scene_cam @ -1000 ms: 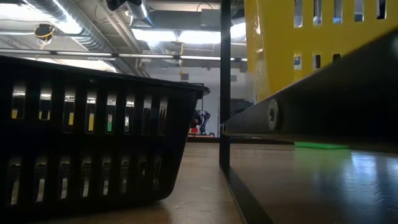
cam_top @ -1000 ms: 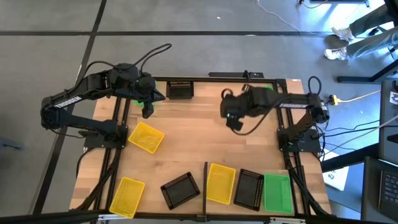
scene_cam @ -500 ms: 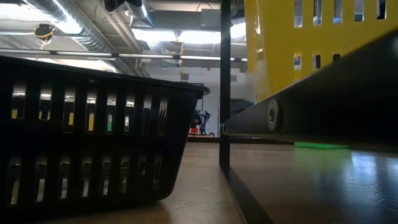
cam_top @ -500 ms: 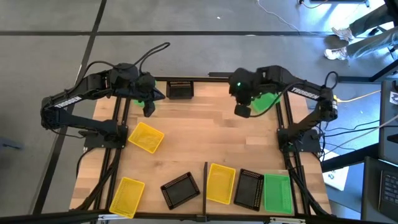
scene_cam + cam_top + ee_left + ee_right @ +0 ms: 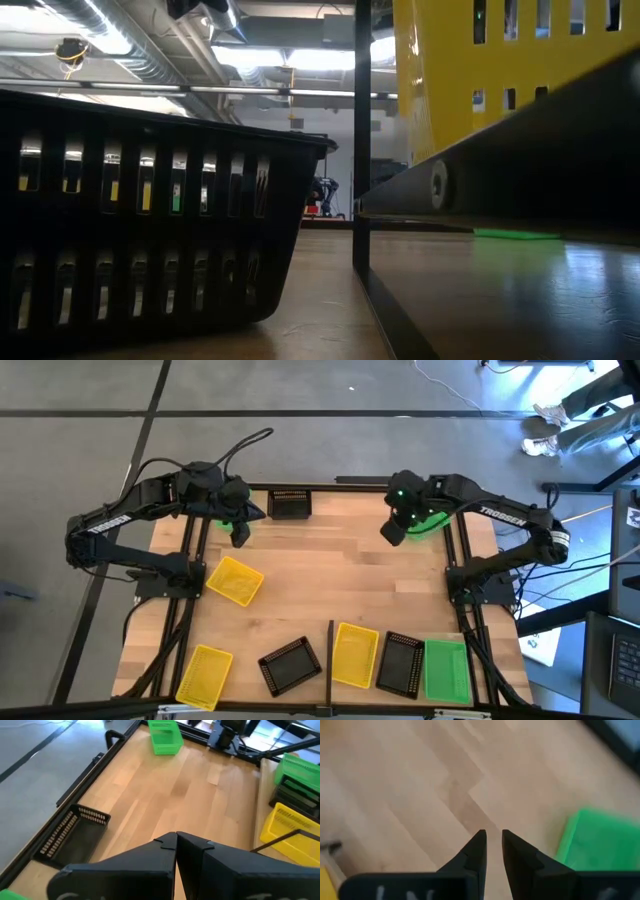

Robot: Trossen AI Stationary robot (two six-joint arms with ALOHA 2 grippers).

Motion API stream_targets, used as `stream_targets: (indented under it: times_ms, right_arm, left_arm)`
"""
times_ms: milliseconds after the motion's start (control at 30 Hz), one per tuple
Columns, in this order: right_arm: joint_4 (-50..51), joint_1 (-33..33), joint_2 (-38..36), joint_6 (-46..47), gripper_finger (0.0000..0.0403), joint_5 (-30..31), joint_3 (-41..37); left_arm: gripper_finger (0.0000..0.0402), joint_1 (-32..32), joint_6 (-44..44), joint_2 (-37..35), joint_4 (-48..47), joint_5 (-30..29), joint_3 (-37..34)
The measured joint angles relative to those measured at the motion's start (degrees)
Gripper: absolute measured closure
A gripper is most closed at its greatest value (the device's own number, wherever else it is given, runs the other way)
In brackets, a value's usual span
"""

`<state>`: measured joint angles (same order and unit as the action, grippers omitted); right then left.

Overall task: Stack baskets on shelf by color
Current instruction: Stack the right green bin on top of the green bin on the shelf

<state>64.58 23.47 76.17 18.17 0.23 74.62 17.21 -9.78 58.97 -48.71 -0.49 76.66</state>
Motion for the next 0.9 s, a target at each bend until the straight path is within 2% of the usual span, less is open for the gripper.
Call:
stream_targets:
  times_ms: [100, 267, 433, 633, 900]
  right_arm:
    - [-0.2, 1.7, 0.0, 9.5, 0.0344, 0.1, -3.3]
    - [-2.0, 5.5, 0.0, 16.0, 0.0344, 0.1, -8.8]
    - [-5.6, 9.9, 0.0, 15.9, 0.0344, 0.6, -14.7]
    - [-9.6, 13.8, 0.0, 14.5, 0.0344, 7.0, -19.5]
    - [-12.5, 16.1, 0.0, 13.1, 0.0344, 5.8, -23.0]
  left_arm:
    - [0.0401, 0.0, -3.0, 0.0, 0.0, -2.9, 0.0]
    - [0.0401, 0.0, -5.7, 0.0, -0.1, -3.9, 0.0]
    - [0.0401, 0.0, -6.3, 0.0, -0.1, -3.9, 0.0]
    - [0.0401, 0.0, -6.3, 0.0, -0.1, -3.9, 0.0]
    - [0.0401, 0.0, -6.6, 0.0, -0.1, -3.9, 0.0]
